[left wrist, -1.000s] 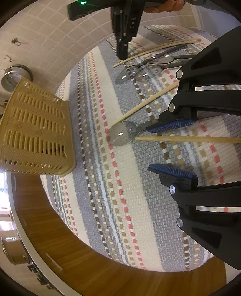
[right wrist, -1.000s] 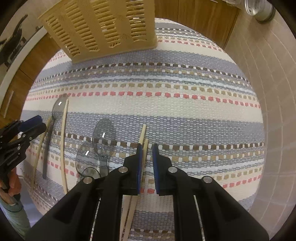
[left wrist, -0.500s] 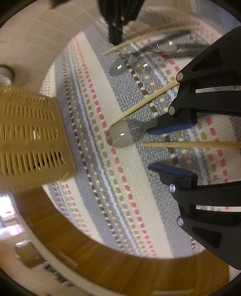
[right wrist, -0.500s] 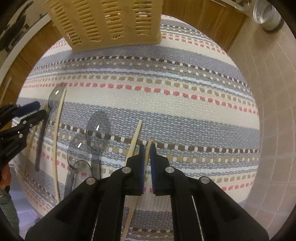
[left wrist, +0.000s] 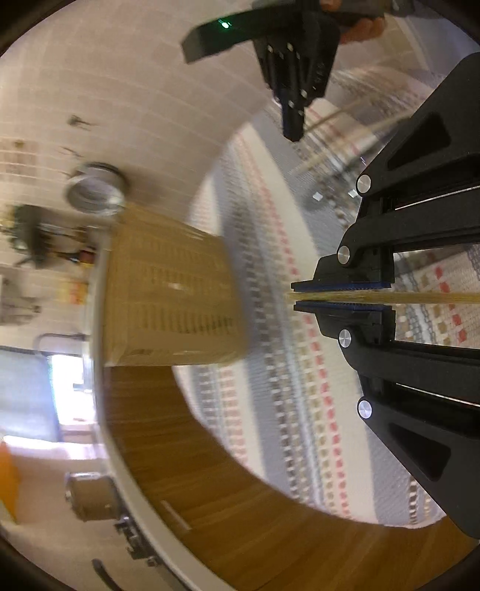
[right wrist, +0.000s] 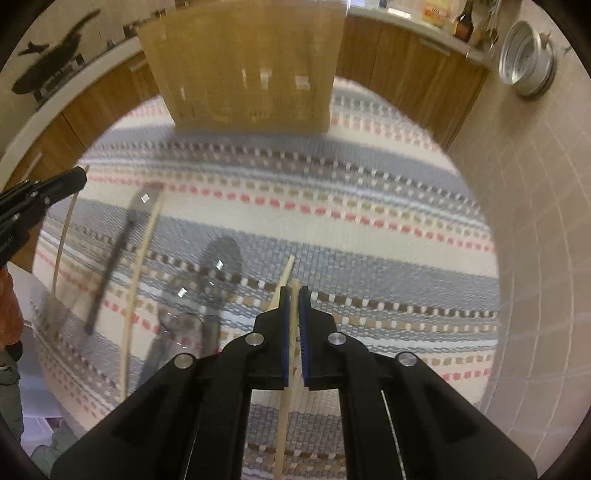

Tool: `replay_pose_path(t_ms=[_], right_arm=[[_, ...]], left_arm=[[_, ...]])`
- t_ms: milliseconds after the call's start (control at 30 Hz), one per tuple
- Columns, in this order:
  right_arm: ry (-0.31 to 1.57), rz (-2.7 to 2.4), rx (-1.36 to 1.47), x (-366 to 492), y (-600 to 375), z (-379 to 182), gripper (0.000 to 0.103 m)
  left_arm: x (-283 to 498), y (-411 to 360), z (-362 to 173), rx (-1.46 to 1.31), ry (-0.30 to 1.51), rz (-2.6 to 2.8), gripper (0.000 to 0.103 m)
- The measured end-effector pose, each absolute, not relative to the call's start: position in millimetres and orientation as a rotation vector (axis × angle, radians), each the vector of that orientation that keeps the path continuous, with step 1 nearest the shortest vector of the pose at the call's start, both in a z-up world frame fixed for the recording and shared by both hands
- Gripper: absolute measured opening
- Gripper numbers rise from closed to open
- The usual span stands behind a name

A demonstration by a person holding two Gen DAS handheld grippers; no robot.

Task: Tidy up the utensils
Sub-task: 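Lift the held chopsticks upright and carry them over the basket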

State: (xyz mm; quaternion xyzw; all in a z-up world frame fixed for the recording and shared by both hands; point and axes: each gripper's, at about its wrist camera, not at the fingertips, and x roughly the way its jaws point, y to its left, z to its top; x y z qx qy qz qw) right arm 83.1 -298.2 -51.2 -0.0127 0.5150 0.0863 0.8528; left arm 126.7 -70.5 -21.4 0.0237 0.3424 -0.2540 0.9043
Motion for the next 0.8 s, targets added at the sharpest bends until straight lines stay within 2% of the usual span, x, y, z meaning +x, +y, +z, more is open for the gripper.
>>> replay_pose_path(t_ms=[267,567,800], right_arm=[[0.925,0.18,-0.022,58,-305,5,0.003],[0.741,0.139,0.002,17,-314,64,0.003],[0.556,0.133,0.055,18,-317,121,0.003]], left_arm=[[105,-50,21,-0.063,0.488,-0.587,0.003],[67,-41,72,-0.081,0.245,-0.581,0.003],[58,-54,110,-0.05,0.059,-0.59,0.003]])
